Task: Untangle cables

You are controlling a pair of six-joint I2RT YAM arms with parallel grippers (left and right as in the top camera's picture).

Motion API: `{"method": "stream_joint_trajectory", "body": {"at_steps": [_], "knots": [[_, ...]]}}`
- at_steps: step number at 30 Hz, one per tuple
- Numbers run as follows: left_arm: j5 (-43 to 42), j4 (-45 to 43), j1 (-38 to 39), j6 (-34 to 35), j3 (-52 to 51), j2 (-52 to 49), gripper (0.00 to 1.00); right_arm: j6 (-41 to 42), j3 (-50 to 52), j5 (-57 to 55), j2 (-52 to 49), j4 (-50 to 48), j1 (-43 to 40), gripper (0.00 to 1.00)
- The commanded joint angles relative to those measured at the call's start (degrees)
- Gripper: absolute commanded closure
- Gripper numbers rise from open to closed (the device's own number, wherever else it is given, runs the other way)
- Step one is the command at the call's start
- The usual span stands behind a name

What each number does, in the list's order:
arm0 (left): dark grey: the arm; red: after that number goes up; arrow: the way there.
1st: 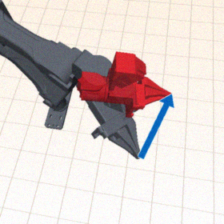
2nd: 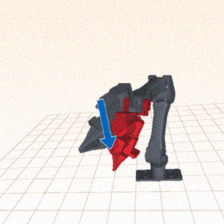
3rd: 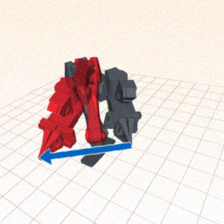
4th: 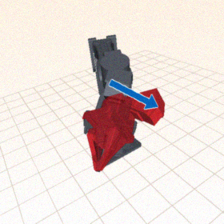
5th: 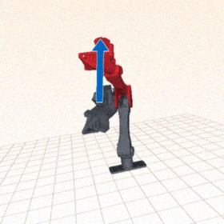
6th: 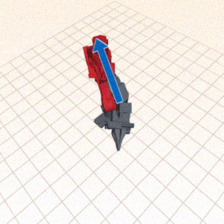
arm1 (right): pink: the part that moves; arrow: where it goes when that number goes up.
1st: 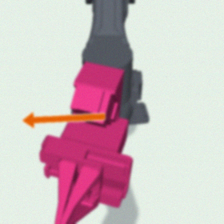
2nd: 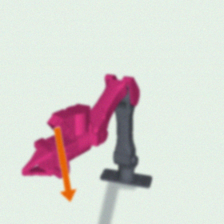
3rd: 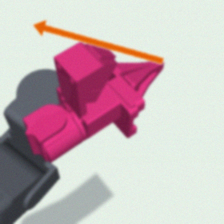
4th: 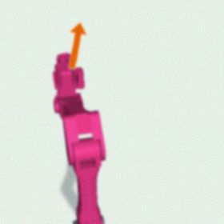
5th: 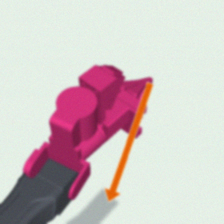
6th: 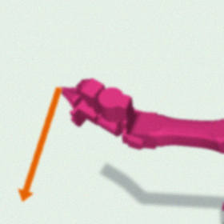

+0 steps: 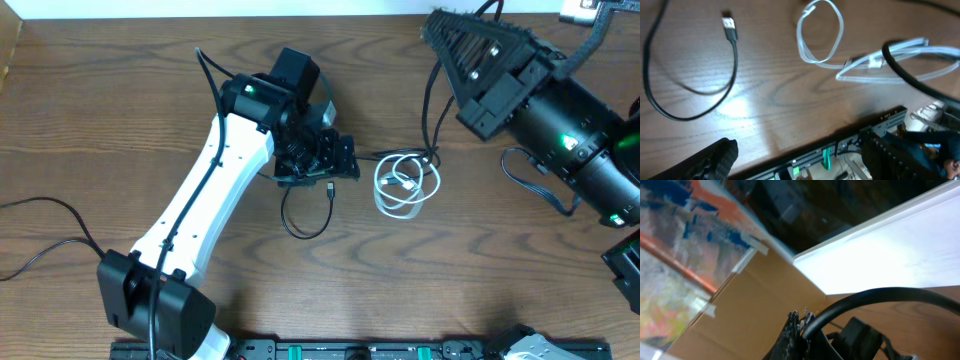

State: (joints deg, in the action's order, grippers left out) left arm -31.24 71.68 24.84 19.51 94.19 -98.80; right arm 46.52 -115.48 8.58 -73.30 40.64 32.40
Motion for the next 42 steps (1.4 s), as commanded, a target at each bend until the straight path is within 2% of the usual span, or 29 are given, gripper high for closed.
{"method": "stream_joint_trajectory", "body": {"at_steps": [1, 3, 6, 11, 15, 19, 26, 32, 38, 41, 42], "knots": [[-1.6, 0.0, 2.0, -0.2, -0.2, 0.0, 0.16, 3.8, -1.0, -4.7, -0.4, -0.2, -0.2, 0.98], [-1.0, -0.7, 3.3, -0.4, -0.2, 0.0, 0.16, 8.7, -1.0, -5.0, -1.0, -0.3, -0.2, 0.98], [1.6, -2.6, 4.9, -0.3, -0.2, 0.0, 0.16, 10.5, -1.0, -5.0, -1.8, -0.8, -0.1, 0.98], [2.8, -5.0, 6.7, -0.3, -0.2, -0.2, 0.16, 10.5, -1.0, -5.7, -3.0, -1.6, -0.2, 0.98], [2.8, -6.2, 7.3, -0.3, -0.2, -0.5, 0.16, 10.4, -1.0, -4.8, -3.2, -6.3, -0.5, 0.98], [2.8, -6.5, 7.3, -0.3, -0.2, -1.2, 0.16, 4.6, -1.0, -1.6, -3.2, -11.3, -0.5, 0.98], [2.8, -9.8, 8.6, 1.4, -0.3, -3.9, 0.16, 4.6, -1.1, -4.0, -3.2, -11.6, -0.5, 0.98], [3.1, -17.9, 8.9, 1.7, -0.3, -7.8, 0.22, 4.7, -1.1, -3.9, -3.2, -11.9, -0.5, 0.98], [13.7, -22.4, 8.9, 7.9, -0.3, -11.0, 0.23, 4.9, -1.1, -3.9, -3.2, -11.8, -0.5, 0.98], [14.8, -24.2, 8.9, 8.5, -0.3, -12.7, 0.23, 5.0, -1.1, -3.7, -3.2, -11.8, -0.5, 0.98], [14.8, -24.7, 8.9, 8.5, -0.3, -13.3, 0.27, 5.3, -1.1, -3.6, -3.2, -11.7, -0.5, 0.98]]}}
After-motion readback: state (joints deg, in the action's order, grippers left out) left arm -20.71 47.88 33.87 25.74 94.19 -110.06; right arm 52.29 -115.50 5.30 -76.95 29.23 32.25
